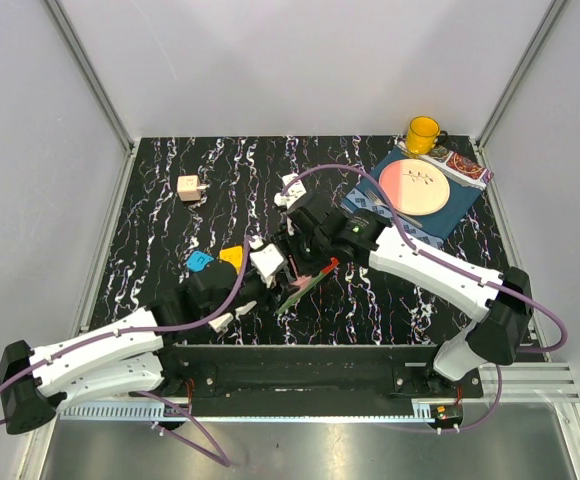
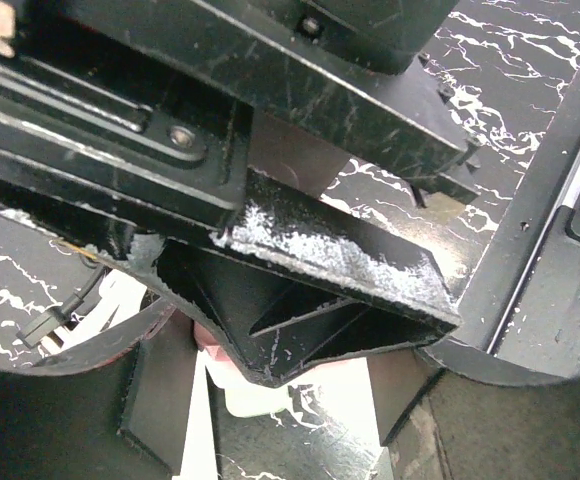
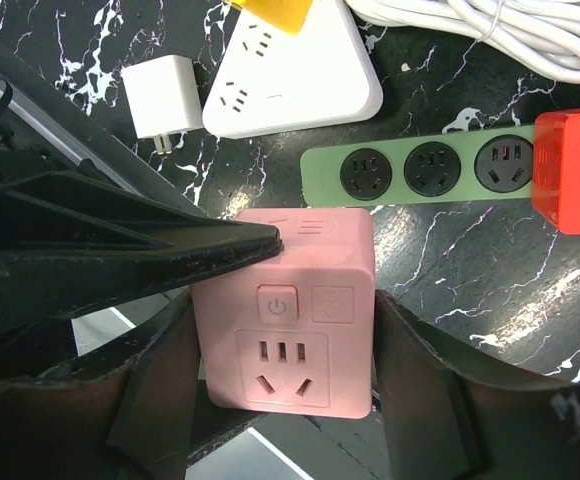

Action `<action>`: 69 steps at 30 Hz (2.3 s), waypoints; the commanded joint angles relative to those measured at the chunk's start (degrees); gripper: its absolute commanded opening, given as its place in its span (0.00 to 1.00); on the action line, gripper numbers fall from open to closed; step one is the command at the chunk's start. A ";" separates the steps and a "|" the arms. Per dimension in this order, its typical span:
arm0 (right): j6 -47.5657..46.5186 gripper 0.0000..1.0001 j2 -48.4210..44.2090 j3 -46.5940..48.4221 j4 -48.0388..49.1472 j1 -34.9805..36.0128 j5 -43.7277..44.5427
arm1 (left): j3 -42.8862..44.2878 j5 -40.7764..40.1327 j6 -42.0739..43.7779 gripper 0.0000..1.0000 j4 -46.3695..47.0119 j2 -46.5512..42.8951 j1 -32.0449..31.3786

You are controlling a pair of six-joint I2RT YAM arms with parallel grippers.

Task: Insert the plug
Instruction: Pick up the plug from the center of the board, then insert the plug into the socket.

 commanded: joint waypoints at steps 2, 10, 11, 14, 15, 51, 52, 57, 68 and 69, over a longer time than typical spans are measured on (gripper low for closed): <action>-1.54 0.03 0.00 -1.56 -2.48 -1.14 3.75 | 0.37 -5.79 -3.52 0.61 4.51 -3.05 -0.01; -3.47 0.00 -5.17 -6.48 -1.69 -8.69 8.14 | -1.30 -11.51 -14.93 0.99 -2.95 -2.27 0.25; -3.56 0.00 -5.80 -7.18 -1.17 -9.66 8.66 | -1.39 -11.60 -16.25 0.99 -3.75 -1.91 0.42; -3.91 0.00 -8.96 -10.87 0.24 -12.56 10.60 | -0.95 -9.85 -22.40 0.99 -6.91 1.07 1.65; -3.91 0.00 -9.84 -11.58 0.50 -13.10 10.95 | -0.77 -8.89 -23.38 0.99 -7.62 3.17 2.00; -16.39 0.00 -17.77 -17.57 10.35 -15.04 -0.02 | 12.86 1.24 -25.94 0.99 -19.31 21.04 9.20; -17.09 0.00 -16.62 -17.13 10.44 -14.95 -1.34 | 12.77 0.27 -25.67 0.99 -20.79 17.90 9.91; -20.08 0.00 -9.77 -14.32 13.42 -12.85 -5.92 | 13.20 -6.06 -21.55 0.99 -25.90 6.91 15.44; -20.88 0.00 4.30 -8.95 15.97 -8.62 -4.51 | 14.79 -22.75 -8.37 0.99 -30.04 -6.47 24.24; -20.70 0.00 4.74 -8.95 16.41 -8.62 -4.69 | 13.57 -23.72 -6.96 0.99 -29.17 -7.26 24.77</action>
